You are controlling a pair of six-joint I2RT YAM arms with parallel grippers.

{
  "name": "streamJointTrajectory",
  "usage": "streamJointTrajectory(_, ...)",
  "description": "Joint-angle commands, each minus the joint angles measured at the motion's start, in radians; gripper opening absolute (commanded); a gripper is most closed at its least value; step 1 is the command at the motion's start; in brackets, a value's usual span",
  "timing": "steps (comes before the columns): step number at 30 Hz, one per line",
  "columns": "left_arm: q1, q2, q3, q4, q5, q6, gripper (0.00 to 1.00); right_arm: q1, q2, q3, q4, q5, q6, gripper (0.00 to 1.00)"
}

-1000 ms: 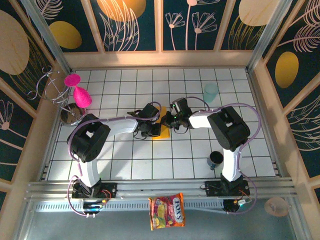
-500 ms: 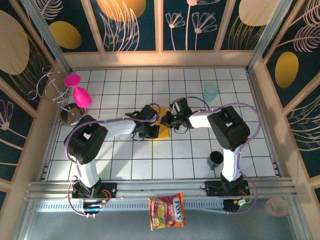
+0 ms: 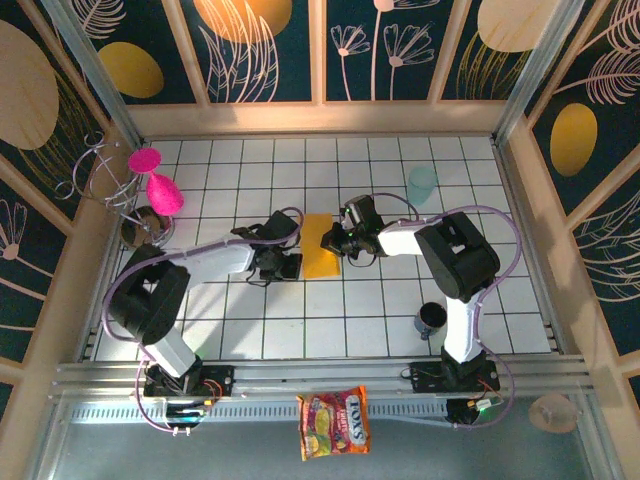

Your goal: Fold a paper plane with a square sheet of paper (pick it up from the middle)

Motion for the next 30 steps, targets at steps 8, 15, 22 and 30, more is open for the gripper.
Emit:
streamJointTrajectory(8,-0.001,0.018,-0.04,0.279,0.094,-0.201,0.0,-0.014,0.09,-0.03,-0.154,0.126,-0.019,0.01)
streamJointTrajectory(15,0.0,0.106,-0.037,0.272,0.084,-0.208,0.0,-0.016,0.084,-0.029,-0.15,0.12,-0.02,0.01)
streamJointTrajectory(22,0.0,0.139,-0.059,0.216,0.015,-0.208,0.0,-0.019,0.016,-0.005,-0.111,0.072,-0.049,0.01)
streamJointTrajectory(30,0.0,0.136,-0.07,0.218,0.013,-0.212,0.0,0.007,-0.102,0.009,-0.087,0.016,-0.121,0.04)
